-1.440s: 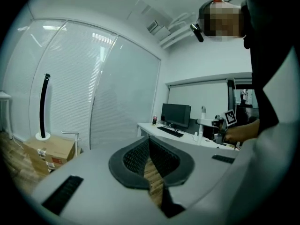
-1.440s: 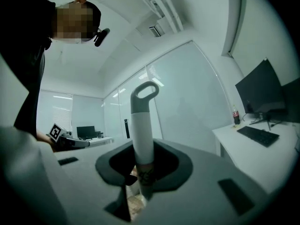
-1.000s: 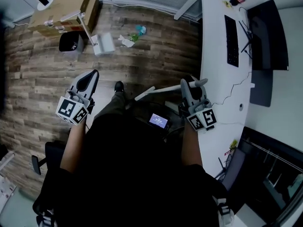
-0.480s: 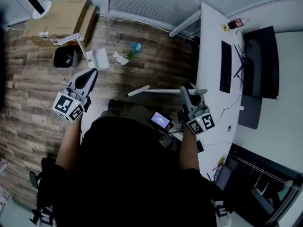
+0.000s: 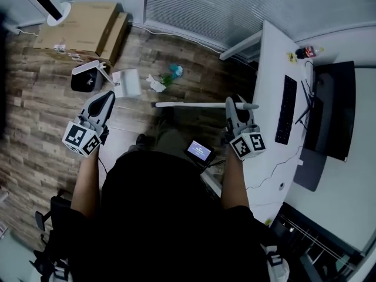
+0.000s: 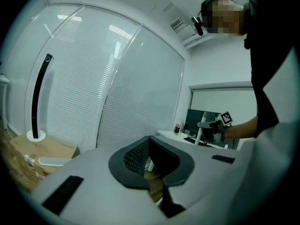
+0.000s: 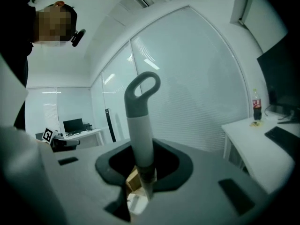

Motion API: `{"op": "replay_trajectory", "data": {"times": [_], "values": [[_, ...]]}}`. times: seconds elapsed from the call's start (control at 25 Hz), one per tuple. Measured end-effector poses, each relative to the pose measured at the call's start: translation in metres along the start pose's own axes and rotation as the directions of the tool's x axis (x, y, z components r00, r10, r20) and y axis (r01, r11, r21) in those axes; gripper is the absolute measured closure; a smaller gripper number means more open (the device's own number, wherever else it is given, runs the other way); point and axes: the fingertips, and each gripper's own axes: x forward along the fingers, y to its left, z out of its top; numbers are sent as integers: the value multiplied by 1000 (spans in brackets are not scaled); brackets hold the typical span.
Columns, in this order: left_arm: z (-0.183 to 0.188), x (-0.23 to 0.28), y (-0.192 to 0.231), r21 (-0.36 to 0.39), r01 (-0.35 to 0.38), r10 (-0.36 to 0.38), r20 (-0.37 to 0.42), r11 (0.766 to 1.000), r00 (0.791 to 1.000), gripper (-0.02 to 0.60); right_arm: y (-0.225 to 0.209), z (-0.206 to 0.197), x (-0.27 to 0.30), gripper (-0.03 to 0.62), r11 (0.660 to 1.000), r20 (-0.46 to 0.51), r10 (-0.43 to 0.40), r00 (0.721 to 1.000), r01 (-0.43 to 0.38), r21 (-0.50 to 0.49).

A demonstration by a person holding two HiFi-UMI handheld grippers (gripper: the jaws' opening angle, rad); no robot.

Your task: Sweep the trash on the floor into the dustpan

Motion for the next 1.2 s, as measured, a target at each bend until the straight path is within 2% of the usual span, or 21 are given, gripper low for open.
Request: {"op": "replay_trajectory", "data": {"times": [0.2, 0.44, 0.6, 0.72, 0.84, 0.92, 1.04, 1.2], "values": [[4, 41, 26, 65, -79, 83, -58, 995, 995, 586, -56, 1, 56, 505, 998, -33, 15, 999, -12, 68], [9, 72, 56, 177, -103, 127, -130, 979, 983, 586, -123, 15, 112, 503, 993, -41, 17, 999, -12, 119], [15, 77, 88, 244, -173, 219, -174, 954, 960, 586, -161, 31, 142, 502, 993, -29, 9, 1000, -6, 117], [18, 77, 110, 319, -194, 278, -243, 927, 929, 586, -195, 43, 161, 502, 992, -11, -30, 999, 31, 121], [15, 78, 129, 419, -142, 307, -359, 897, 881, 569, -232, 51, 178, 502, 991, -4, -79, 997, 78, 112], [9, 78, 141, 477, -71, 311, -447, 876, 839, 549, -257, 53, 186, 502, 987, -2, -119, 993, 119, 104], [-13, 71, 161, 530, 66, 309, -586, 845, 749, 515, -290, 53, 196, 502, 978, -3, -187, 982, 186, 95], [-46, 53, 196, 533, 241, 292, -726, 811, 623, 469, -324, 39, 208, 502, 954, -19, -283, 959, 283, 101]]}}
